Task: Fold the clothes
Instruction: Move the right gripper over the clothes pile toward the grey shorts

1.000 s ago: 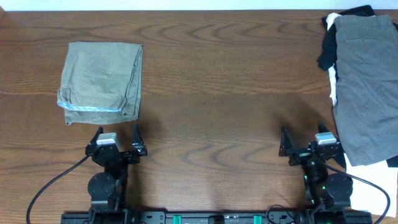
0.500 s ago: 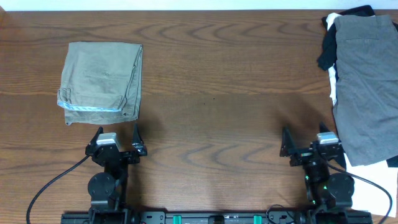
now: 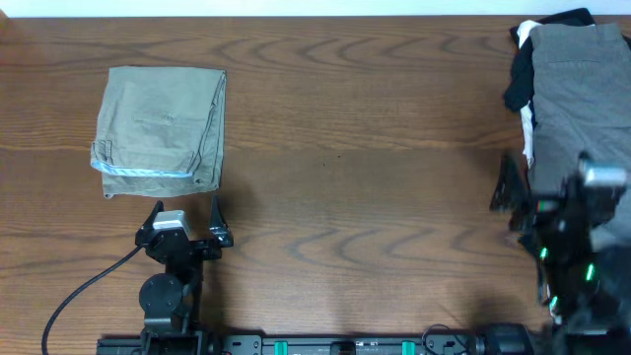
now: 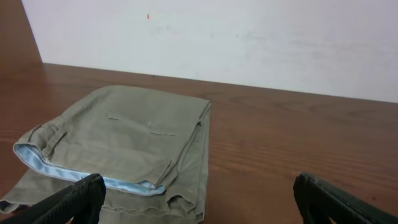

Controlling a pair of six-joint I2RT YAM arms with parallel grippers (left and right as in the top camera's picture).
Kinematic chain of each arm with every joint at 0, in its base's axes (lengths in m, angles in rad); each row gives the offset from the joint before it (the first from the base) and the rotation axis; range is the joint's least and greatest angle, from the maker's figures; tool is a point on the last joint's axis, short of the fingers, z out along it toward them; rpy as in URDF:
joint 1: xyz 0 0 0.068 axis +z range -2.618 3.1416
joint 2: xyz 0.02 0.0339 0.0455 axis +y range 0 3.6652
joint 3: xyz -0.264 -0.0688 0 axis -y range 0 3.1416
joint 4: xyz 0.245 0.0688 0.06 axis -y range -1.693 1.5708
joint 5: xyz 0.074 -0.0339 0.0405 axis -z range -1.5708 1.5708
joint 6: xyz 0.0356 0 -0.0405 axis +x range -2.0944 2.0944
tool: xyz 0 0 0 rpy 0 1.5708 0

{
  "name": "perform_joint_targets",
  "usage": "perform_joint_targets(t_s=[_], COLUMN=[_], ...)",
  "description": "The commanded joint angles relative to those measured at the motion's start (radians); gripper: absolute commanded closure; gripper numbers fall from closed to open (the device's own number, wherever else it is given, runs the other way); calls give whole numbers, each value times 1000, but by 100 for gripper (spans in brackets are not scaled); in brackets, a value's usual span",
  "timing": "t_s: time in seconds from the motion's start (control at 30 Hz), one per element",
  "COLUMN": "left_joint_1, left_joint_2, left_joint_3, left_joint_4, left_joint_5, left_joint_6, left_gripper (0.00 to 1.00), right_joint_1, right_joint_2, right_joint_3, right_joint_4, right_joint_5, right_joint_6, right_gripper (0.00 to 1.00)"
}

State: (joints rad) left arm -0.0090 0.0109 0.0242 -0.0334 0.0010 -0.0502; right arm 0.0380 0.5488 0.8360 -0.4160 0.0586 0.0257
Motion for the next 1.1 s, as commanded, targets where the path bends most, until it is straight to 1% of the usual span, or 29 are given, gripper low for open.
perform_joint_targets(t_s=[0.0, 0.27, 0.37, 0.47, 0.57, 0.63, 0.73, 0.8, 0.87, 0.9, 0.93, 0.97, 1.0, 1.07], left_joint_1=[-4, -4, -4, -4, -4, -4, -4, -4, -4, -4, -4, -4, -4, -4], left_joint_2=[-7, -7, -7, -7, -7, -7, -7, -7, -7, -7, -7, -7, -7, -7], left_joint_3=[-20, -20, -20, -20, -20, -20, -20, -20, -20, -20, -20, -20, -20, -20], left_joint_4=[-37, -37, -37, -37, -37, -37, -37, -37, -37, -37, -37, -37, -37, -37], left_joint_5=[-5, -5, -5, -5, -5, -5, -5, -5, -5, -5, -5, -5, -5, -5], left_joint_6=[13, 13, 13, 13, 12, 13, 13, 12, 13, 13, 13, 13, 13, 13], left_gripper=[2, 2, 2, 2, 2, 2, 2, 2, 2, 2, 2, 2, 2, 2], right_joint_1=[5, -86, -134, -183, -234, -271, -293, -296, -299, -299, -299, -299, -299, -299], right_joint_2=[229, 775, 978, 1143, 1273, 1358, 1439, 1485, 1521, 1540, 1556, 1575, 1594, 1630], right_joint_3=[206, 769, 959, 1085, 1151, 1161, 1161, 1161, 1161, 1161, 1161, 1161, 1161, 1161], right_joint_4=[-87, -377, -408, -407, -385, -322, -240, -225, -213, -203, -193, -179, -161, -124], right_joint_5=[83, 223, 259, 299, 328, 326, 317, 275, 183, 118, 76, 51, 49, 56], right_joint_6=[-67, -137, -179, -251, -295, -304, -303, -303, -302, -290, -282, -274, -256, -235], right_gripper=[1, 1, 1, 1, 1, 1, 1, 1, 1, 10, 18, 22, 25, 26])
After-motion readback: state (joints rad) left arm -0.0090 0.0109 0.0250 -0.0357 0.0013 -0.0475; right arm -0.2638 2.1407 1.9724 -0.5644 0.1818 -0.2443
